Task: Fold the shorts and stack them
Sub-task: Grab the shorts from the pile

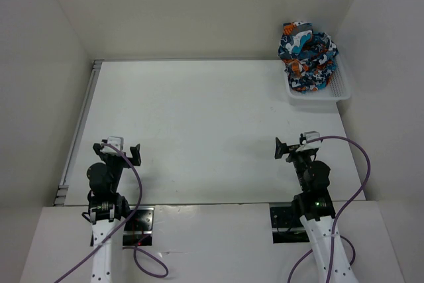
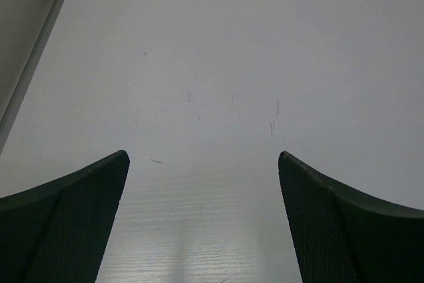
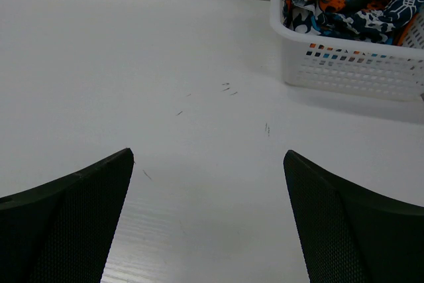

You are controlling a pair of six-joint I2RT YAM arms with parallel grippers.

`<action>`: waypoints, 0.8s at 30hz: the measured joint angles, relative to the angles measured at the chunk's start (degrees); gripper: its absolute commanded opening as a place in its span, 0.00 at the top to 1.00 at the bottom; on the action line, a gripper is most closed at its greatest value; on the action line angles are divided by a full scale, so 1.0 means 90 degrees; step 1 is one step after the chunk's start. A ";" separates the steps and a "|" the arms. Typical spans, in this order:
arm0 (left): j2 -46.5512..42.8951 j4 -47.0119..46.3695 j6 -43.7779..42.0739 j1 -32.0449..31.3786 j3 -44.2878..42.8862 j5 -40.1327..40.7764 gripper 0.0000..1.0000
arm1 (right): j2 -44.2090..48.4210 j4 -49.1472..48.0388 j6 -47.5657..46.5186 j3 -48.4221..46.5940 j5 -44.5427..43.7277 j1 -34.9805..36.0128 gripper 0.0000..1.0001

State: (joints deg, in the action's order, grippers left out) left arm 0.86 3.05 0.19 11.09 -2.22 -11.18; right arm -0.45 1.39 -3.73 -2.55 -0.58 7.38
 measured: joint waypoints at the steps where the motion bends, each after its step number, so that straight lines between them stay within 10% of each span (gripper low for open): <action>1: 0.0000 0.0000 0.0000 0.0000 0.0000 0.0000 0.00 | 0.0000 0.0000 0.0000 0.0000 0.0000 0.0000 0.01; 18: 0.0000 0.0000 0.0000 0.0000 0.0000 0.0000 0.00 | 0.0000 0.0000 -0.0148 0.0000 0.0141 0.0000 0.01; 24: 0.0000 0.0002 0.0002 0.0000 0.0000 -0.0920 0.00 | 0.0000 0.0027 -0.2514 -0.0015 0.1858 0.0005 0.01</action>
State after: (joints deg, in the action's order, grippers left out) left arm 0.86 3.07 0.21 11.09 -2.22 -19.46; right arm -0.45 1.63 -26.35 -2.68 16.14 7.42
